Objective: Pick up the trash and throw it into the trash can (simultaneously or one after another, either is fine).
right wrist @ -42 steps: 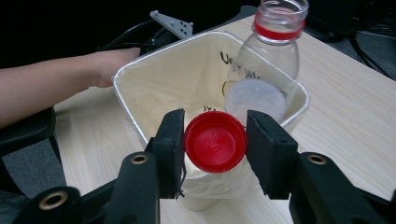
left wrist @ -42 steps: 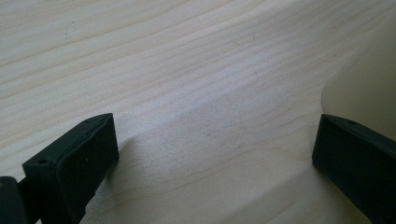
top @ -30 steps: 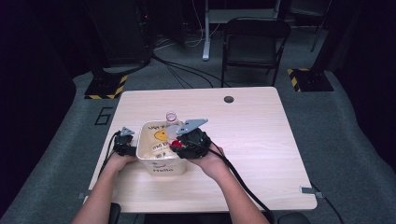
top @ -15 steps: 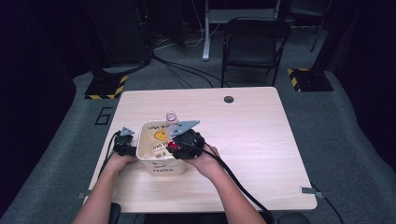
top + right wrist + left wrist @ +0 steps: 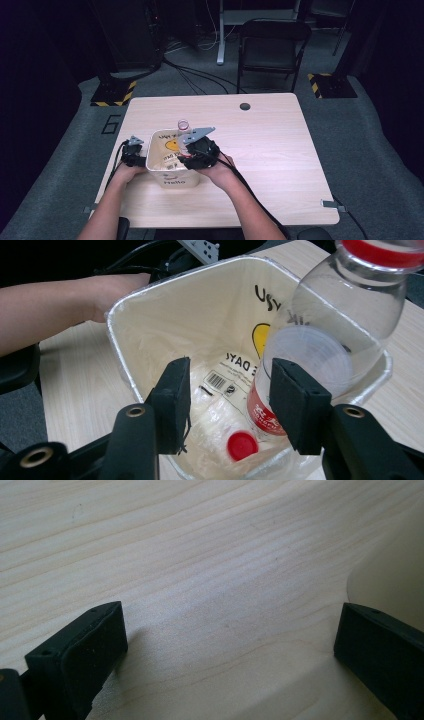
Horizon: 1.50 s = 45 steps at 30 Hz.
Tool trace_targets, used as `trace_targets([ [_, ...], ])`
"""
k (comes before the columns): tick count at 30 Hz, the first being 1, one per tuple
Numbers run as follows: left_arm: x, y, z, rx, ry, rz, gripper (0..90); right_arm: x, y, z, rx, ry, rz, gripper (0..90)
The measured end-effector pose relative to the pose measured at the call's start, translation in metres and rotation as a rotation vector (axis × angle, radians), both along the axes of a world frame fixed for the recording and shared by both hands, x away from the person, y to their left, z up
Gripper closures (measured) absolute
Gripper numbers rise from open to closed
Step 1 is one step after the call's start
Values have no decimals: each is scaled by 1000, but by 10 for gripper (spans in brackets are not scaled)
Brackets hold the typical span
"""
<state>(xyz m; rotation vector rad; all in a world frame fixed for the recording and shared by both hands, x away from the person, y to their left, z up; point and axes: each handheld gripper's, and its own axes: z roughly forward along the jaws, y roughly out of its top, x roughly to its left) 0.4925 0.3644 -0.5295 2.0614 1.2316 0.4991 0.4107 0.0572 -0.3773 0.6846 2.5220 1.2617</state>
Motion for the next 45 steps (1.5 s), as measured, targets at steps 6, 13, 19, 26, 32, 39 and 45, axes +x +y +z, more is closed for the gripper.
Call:
trace_targets([
  [6,0,0,0,0,1,-1,2,-2,-6,4,13,-10,-11,479],
  [13,0,0,0,6,-3,1,1,-7,-29,14,28,-58,-77,414],
  [19,-1,0,0,8,-5,-5,1,-9,-47,16,36,-68,-161,399],
  [26,-1,0,0,-1,-4,-6,2,-14,-62,20,50,-105,-193,380],
  [32,-2,0,0,-1,-3,-7,1,-15,-82,26,72,-121,-244,370],
  [39,-1,0,0,-1,-4,-9,2,-16,-107,12,80,-119,-325,362],
  [45,-1,-1,0,1,-6,-6,1,-17,-127,-5,97,-98,-383,357],
])
